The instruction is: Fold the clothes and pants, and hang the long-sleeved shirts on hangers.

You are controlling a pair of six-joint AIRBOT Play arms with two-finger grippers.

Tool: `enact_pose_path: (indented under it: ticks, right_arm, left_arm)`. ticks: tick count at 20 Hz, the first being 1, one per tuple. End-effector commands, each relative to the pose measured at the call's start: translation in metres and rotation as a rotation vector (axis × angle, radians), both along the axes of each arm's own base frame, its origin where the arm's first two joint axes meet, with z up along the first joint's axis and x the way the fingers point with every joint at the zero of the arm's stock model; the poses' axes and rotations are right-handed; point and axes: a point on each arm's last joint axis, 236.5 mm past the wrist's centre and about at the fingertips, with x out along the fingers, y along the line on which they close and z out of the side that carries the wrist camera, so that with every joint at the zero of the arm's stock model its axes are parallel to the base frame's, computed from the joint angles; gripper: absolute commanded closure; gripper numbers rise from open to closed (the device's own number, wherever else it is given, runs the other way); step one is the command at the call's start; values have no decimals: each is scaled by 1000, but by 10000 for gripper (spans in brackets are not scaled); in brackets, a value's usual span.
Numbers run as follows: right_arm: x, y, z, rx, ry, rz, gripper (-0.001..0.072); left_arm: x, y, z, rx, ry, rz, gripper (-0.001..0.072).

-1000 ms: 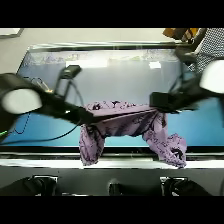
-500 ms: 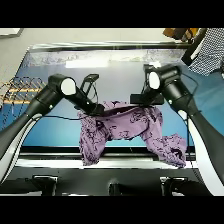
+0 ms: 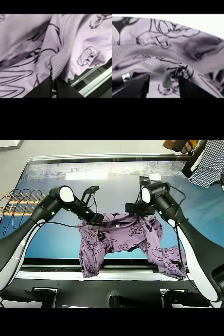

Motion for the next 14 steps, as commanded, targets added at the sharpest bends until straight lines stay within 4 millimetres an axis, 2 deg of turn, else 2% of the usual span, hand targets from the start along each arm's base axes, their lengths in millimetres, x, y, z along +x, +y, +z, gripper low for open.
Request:
enact_pose_path:
  ticks: [1,10,14]
  right_arm:
    - [10,1,-11,-8,-14,-4,278]
    - [11,-5,-36,-107,17,154,279]
    - [21,-11,-45,-166,-6,213,286]
  left_arm:
    - [1,-4,0,-25,2,-7,685]
    - [1,-4,0,-25,2,-7,684]
    - [-1,-3,0,-21,10,-11,684]
